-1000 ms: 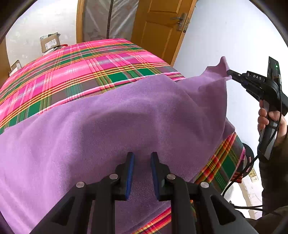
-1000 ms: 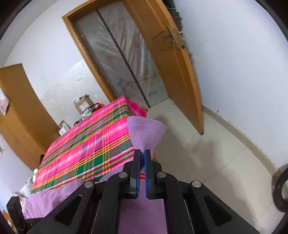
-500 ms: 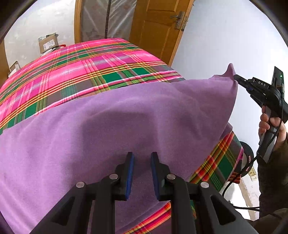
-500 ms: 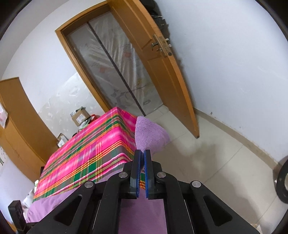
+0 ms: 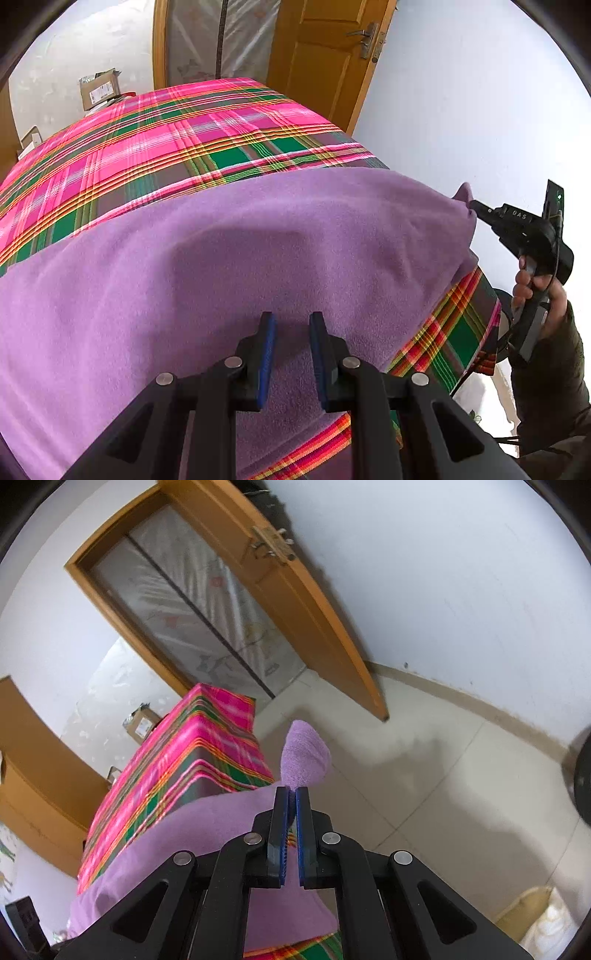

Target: Fold clothes

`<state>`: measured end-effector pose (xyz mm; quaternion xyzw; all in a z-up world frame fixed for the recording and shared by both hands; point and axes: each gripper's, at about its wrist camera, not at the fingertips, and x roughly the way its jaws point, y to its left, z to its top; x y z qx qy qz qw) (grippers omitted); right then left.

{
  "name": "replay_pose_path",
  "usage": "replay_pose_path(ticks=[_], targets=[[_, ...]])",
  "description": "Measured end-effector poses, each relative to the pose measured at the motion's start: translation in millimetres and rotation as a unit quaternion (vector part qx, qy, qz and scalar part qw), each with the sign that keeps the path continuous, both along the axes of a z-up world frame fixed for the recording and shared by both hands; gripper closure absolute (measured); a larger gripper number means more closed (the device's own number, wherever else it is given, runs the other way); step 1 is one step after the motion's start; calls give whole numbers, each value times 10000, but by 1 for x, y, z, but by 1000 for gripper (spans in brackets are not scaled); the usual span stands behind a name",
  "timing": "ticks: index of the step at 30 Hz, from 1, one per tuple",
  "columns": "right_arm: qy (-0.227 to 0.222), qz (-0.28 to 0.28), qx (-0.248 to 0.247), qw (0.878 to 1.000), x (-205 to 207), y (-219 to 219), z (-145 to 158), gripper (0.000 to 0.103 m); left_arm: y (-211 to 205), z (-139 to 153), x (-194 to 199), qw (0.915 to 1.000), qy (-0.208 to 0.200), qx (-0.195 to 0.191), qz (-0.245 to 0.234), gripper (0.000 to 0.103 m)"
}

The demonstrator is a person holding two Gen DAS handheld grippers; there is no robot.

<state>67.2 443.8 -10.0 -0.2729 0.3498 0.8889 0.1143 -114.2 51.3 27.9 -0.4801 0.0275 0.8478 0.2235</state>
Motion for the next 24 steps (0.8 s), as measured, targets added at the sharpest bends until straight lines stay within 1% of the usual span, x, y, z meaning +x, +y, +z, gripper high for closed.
replay_pose_path(ticks=[1, 3, 8, 10, 12, 15, 20, 24], targets=[[12, -49, -101, 9999, 1, 2, -3, 99, 0, 0, 0, 10000, -7, 6, -6, 84], [51, -76, -138, 9999, 3, 1, -3, 99, 0, 2, 1, 10000, -28, 34, -25, 84], [235, -69, 48, 9997, 7, -3, 18, 99, 4, 9, 11, 9996, 66, 163, -239, 84], [321, -110, 221, 9992, 13, -5, 31, 100, 8, 12, 16, 9992, 146, 132, -344, 84], [423, -92, 276, 9987, 17, -8, 41, 100, 12, 12, 20, 9988, 156, 109, -452, 84], [453, -91, 358, 9983, 23, -12, 47, 100, 17, 10, 24, 9984, 133, 72, -543, 84], [271, -182, 233, 9992, 29, -10, 32, 100, 16, 5, 24, 9986, 47, 25, -518, 84], [19, -296, 26, 9996, 32, -5, 7, 100, 13, 4, 25, 9989, 12, 28, -477, 84]])
